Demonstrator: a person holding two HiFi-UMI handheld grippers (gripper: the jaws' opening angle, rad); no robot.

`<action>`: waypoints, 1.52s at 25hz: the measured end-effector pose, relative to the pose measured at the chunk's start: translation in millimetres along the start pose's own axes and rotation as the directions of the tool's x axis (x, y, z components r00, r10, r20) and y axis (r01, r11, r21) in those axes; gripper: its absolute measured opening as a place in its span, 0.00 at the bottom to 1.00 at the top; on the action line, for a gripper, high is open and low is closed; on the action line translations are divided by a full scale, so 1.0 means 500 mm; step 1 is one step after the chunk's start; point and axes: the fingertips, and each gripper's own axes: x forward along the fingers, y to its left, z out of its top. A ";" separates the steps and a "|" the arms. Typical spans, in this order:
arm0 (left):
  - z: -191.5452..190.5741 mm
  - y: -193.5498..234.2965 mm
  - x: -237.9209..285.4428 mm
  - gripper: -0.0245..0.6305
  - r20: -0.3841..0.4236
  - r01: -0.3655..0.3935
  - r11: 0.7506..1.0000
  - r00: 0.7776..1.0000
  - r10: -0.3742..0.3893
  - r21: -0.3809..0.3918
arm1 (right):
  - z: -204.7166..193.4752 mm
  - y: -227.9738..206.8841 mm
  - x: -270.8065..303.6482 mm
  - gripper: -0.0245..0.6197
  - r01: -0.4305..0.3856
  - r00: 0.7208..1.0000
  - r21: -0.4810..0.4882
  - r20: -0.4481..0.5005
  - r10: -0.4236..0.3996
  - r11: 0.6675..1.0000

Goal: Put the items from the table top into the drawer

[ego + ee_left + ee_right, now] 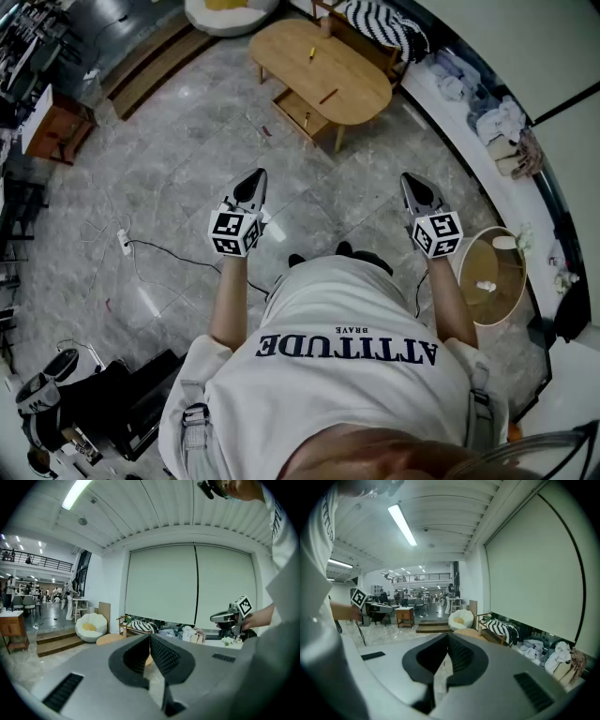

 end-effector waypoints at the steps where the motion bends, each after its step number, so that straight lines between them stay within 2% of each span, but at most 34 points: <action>1: 0.000 0.000 0.002 0.07 0.000 -0.001 1.000 1.000 0.001 0.000 | 0.000 -0.002 0.000 0.07 0.000 1.000 0.000 0.000 0.000 1.000; 15: -0.002 -0.016 0.032 0.07 -0.009 -0.012 1.000 1.000 0.012 -0.004 | 0.001 -0.039 0.007 0.07 -0.009 1.000 0.003 0.005 0.009 1.000; 23: 0.008 -0.036 0.057 0.07 -0.013 -0.045 0.999 0.999 0.045 -0.003 | 0.005 -0.094 0.015 0.07 -0.018 1.000 0.012 0.010 0.017 1.000; 38: 0.012 -0.095 0.116 0.07 0.001 -0.128 0.991 0.992 0.128 -0.031 | -0.005 -0.181 0.042 0.07 -0.117 0.993 -0.040 -0.003 0.117 0.992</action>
